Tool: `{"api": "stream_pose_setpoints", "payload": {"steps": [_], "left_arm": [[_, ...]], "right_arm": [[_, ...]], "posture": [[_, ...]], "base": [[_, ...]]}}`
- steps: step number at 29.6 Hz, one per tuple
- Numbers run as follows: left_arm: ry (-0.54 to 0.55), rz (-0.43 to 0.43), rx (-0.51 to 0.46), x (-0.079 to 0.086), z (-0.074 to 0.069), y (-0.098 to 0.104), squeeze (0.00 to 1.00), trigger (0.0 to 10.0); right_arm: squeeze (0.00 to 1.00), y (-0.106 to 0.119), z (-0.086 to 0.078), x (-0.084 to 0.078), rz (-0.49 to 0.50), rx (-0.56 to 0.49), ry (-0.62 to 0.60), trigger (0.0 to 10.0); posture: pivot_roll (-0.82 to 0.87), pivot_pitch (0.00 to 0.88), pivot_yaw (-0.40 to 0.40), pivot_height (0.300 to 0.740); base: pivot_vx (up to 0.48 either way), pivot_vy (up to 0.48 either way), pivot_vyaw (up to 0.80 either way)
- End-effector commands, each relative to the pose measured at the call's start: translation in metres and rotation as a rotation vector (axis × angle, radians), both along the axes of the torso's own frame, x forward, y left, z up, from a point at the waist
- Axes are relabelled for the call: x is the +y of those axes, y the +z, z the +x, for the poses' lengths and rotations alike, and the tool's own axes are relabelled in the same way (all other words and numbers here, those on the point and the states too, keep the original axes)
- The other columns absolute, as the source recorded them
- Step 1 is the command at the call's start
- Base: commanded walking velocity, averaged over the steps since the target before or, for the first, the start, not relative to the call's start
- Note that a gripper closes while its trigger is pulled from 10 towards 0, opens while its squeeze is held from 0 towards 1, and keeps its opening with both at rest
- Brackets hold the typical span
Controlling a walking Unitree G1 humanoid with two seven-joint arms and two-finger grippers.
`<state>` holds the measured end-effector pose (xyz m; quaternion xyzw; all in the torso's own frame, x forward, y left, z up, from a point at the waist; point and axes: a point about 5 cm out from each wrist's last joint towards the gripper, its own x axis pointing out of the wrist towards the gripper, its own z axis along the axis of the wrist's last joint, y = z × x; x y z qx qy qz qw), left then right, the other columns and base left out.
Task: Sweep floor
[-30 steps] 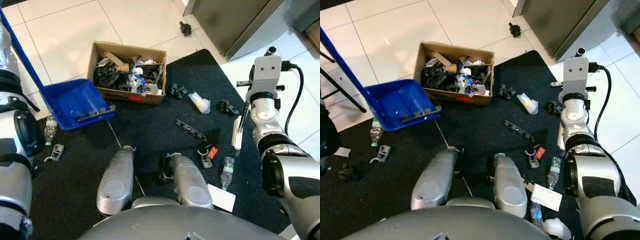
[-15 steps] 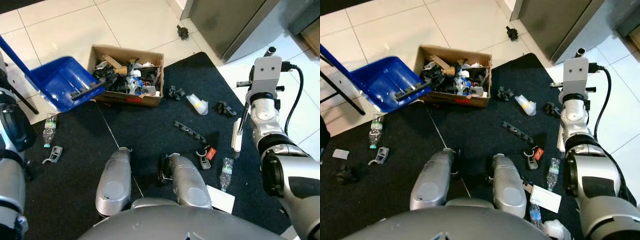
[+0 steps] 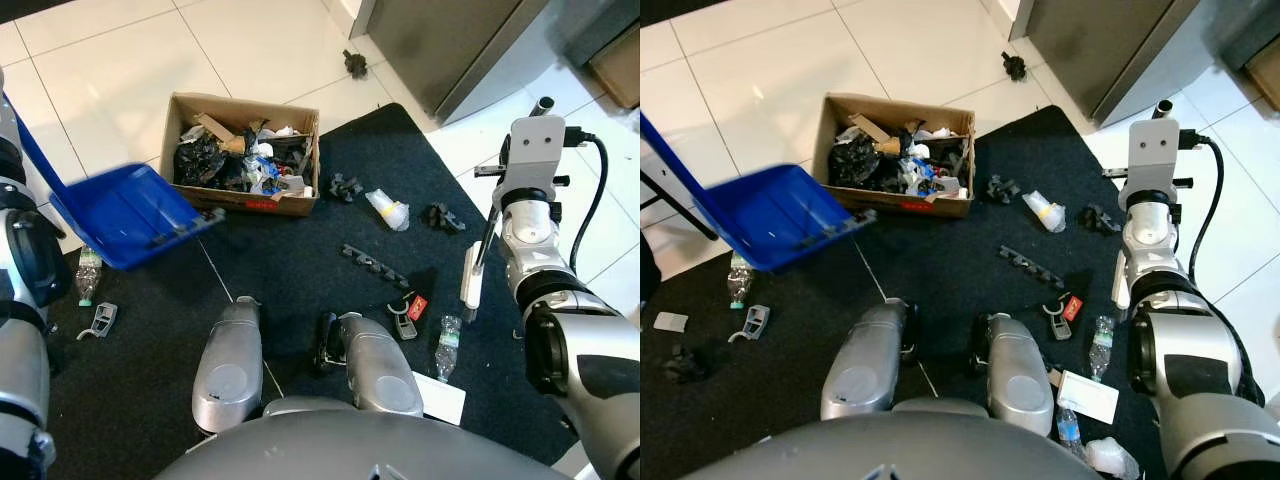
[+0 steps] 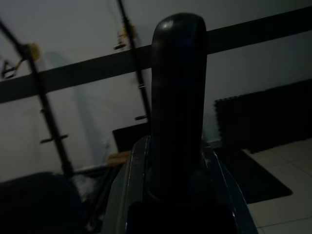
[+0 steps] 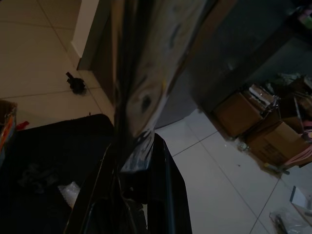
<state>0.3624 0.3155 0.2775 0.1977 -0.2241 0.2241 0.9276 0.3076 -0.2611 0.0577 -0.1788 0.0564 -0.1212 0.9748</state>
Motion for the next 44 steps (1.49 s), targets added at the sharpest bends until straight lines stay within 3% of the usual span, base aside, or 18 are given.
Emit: {"api": "stream_pose_setpoints", "payload": {"steps": [1,4,7,8,9,10,13,23,25,28,32,33,35,36,39,41,43,44], "left_arm": [[-0.048,0.015,-0.054,-0.009,0.002,0.013,0.15,10.0],[-0.081,0.0,-0.042,-0.015,0.005,0.011,0.15,10.0],[-0.158,-0.016,-0.02,-0.031,0.009,0.005,0.12,10.0],[-0.207,0.016,-0.009,-0.045,0.011,0.003,0.08,10.0],[-0.207,0.016,-0.009,-0.045,0.011,0.003,0.08,10.0],[-0.232,0.061,-0.013,-0.052,0.01,0.005,0.0,10.0],[-0.245,0.094,-0.021,-0.055,0.01,0.008,0.0,10.0],[-0.194,0.327,-0.017,-0.051,0.005,0.017,0.0,10.0],[-0.183,0.332,-0.015,-0.05,0.004,0.018,0.0,10.0],[-0.083,0.245,0.104,-0.035,0.011,0.004,0.0,10.0],[-0.072,0.233,0.111,-0.034,0.011,0.003,0.0,10.0],[-0.032,0.224,0.065,-0.03,0.009,0.01,0.0,10.0],[0.094,0.249,-0.137,-0.022,-0.003,0.037,0.0,10.0],[0.094,0.249,-0.137,-0.022,-0.003,0.037,0.0,10.0],[0.14,0.318,-0.3,-0.021,-0.016,0.057,0.0,10.0],[0.136,0.324,-0.315,-0.022,-0.017,0.058,0.0,10.0],[0.121,0.254,-0.216,-0.017,-0.009,0.046,0.0,10.0],[0.121,0.254,-0.216,-0.017,-0.009,0.046,0.0,10.0]], "right_arm": [[0.0,0.003,-0.001,-0.005,-0.019,-0.012,-0.009,10.0],[0.0,0.003,0.0,-0.004,-0.018,-0.015,-0.007,10.0],[0.0,0.005,0.001,-0.002,-0.012,-0.029,-0.001,10.0],[0.0,0.007,0.002,-0.001,-0.009,-0.04,0.002,10.0],[0.0,0.007,0.002,-0.001,-0.009,-0.04,0.002,10.0],[0.0,0.008,0.003,-0.001,-0.007,-0.045,0.003,10.0],[0.0,0.008,0.004,0.0,-0.006,-0.05,0.005,10.0],[0.0,0.013,0.009,0.007,0.004,-0.082,0.02,10.0],[0.0,0.013,0.009,0.007,0.005,-0.082,0.02,10.0],[0.0,0.012,0.006,0.003,0.003,-0.077,0.01,10.0],[0.0,0.012,0.006,0.002,0.003,-0.076,0.009,10.0],[0.0,0.011,0.005,0.002,0.003,-0.075,0.009,10.0],[0.0,0.011,0.005,0.001,0.002,-0.072,0.007,10.0],[0.0,0.011,0.005,0.001,0.002,-0.072,0.007,10.0],[0.0,0.011,0.005,0.001,0.002,-0.071,0.006,10.0],[0.0,0.01,0.005,0.001,0.002,-0.071,0.006,10.0],[0.0,0.01,0.005,0.002,0.003,-0.069,0.005,10.0],[0.0,0.01,0.005,0.002,0.003,-0.069,0.005,10.0]], "posture": [[0.2,0.038,-0.07,0.74],[0.2,0.039,-0.069,0.74],[0.2,0.039,-0.067,0.74],[0.2,0.038,-0.066,0.74],[0.2,0.038,-0.066,0.74],[0.2,0.036,-0.065,0.74],[0.2,0.036,-0.065,0.74],[0.2,0.029,-0.061,0.74],[0.2,0.029,-0.061,0.74],[0.19,0.029,-0.062,0.74],[0.19,0.029,-0.062,0.74],[0.2,0.028,-0.062,0.74],[0.19,0.028,-0.063,0.74],[0.19,0.028,-0.063,0.74],[0.2,0.027,-0.063,0.74],[0.2,0.027,-0.063,0.74],[0.2,0.026,-0.062,0.74],[0.2,0.026,-0.062,0.74]], "base": [[0.0,0.0,0.0],[0.0,0.0,0.0],[0.0,0.0,0.0],[0.0,0.0,0.0],[0.0,0.0,0.0],[0.0,0.0,0.0],[0.0,0.0,0.0],[0.0,0.0,0.0],[0.0,0.0,0.0],[0.0,0.0,0.0],[0.0,0.0,0.0],[0.0,0.0,0.0],[0.0,0.0,0.0],[0.0,0.0,0.0],[0.0,0.0,0.0],[0.0,0.0,0.0],[0.0,0.0,0.0],[0.0,0.0,0.0]]}}
